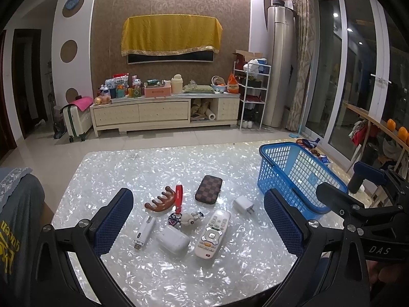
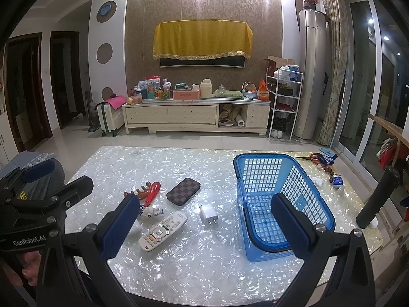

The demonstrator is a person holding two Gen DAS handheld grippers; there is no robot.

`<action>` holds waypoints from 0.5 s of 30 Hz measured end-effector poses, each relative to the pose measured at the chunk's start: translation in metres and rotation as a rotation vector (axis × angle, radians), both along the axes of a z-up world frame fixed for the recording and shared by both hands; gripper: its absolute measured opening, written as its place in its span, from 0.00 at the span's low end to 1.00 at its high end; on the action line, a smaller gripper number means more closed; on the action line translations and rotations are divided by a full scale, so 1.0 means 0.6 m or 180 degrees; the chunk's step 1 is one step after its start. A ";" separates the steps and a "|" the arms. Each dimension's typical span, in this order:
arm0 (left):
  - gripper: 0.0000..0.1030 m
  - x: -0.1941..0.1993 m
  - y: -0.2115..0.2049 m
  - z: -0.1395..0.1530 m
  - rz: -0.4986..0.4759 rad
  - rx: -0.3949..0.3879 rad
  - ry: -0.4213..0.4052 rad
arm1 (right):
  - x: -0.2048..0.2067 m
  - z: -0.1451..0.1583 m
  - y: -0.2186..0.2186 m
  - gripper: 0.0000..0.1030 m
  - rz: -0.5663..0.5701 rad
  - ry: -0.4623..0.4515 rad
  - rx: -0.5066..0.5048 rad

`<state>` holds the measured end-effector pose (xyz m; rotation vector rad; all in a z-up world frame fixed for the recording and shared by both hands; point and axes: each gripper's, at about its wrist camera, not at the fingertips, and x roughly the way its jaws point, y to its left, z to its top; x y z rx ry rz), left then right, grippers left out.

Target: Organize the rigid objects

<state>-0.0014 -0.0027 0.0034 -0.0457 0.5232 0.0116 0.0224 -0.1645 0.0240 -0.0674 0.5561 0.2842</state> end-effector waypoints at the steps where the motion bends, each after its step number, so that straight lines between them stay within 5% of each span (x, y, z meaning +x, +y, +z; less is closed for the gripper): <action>1: 1.00 0.000 0.000 0.000 -0.0001 0.0007 -0.0004 | 0.000 -0.001 0.000 1.00 -0.0001 -0.0006 0.0000; 15: 1.00 0.001 0.001 0.001 -0.0009 0.0002 -0.0001 | -0.002 -0.001 0.001 1.00 0.0018 0.0015 0.0011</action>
